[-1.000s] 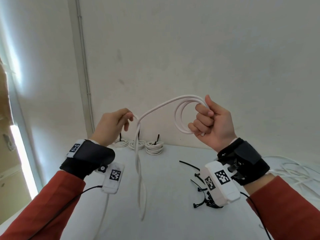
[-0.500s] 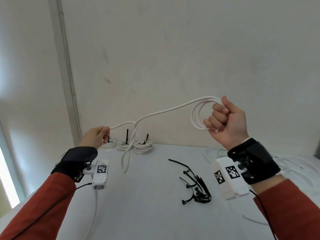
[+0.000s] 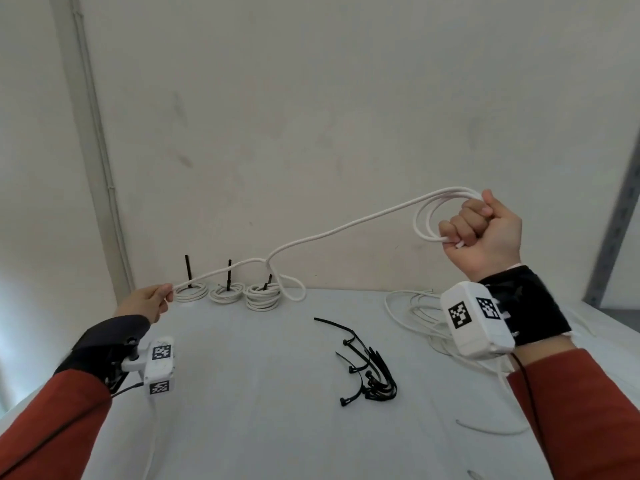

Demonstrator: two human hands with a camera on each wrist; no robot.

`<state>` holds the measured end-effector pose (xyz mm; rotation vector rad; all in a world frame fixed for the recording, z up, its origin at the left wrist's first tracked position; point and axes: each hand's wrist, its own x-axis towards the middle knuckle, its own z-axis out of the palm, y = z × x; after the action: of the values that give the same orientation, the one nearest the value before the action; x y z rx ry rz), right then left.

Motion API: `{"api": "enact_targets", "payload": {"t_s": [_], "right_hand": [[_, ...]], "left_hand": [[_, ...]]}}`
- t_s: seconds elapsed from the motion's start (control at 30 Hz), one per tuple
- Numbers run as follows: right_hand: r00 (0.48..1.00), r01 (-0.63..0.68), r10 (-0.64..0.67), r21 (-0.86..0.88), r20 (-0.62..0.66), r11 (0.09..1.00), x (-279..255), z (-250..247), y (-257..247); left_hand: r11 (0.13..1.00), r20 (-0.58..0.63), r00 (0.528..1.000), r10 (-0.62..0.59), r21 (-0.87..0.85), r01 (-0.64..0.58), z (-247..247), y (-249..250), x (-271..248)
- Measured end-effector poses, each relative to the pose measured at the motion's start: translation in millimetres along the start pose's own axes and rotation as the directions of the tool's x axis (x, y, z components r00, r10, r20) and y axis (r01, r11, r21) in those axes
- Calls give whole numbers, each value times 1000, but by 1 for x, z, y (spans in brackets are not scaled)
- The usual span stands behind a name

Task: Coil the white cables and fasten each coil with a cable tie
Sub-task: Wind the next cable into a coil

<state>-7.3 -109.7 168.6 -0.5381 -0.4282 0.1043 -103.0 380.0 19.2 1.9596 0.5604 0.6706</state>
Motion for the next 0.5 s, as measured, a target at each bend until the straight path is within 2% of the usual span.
{"api": "enact_targets", "payload": {"t_s": [0.1, 0.2, 0.3, 0.5], "right_hand": [[999, 17, -17, 8, -46, 1000, 4, -5, -6], [992, 65, -56, 84, -111, 994, 9, -12, -22], [986, 102, -91, 79, -137, 992, 13, -19, -35], [982, 125, -115, 57, -147, 991, 19, -20, -42]], "left_hand": [[998, 16, 999, -52, -18, 52, 0, -18, 6], [992, -42, 991, -126, 4, 126, -1, -44, 8], [988, -95, 985, -143, 41, 147, 0, -66, 7], [971, -56, 970, -237, 13, 238, 11, -100, 24]]}}
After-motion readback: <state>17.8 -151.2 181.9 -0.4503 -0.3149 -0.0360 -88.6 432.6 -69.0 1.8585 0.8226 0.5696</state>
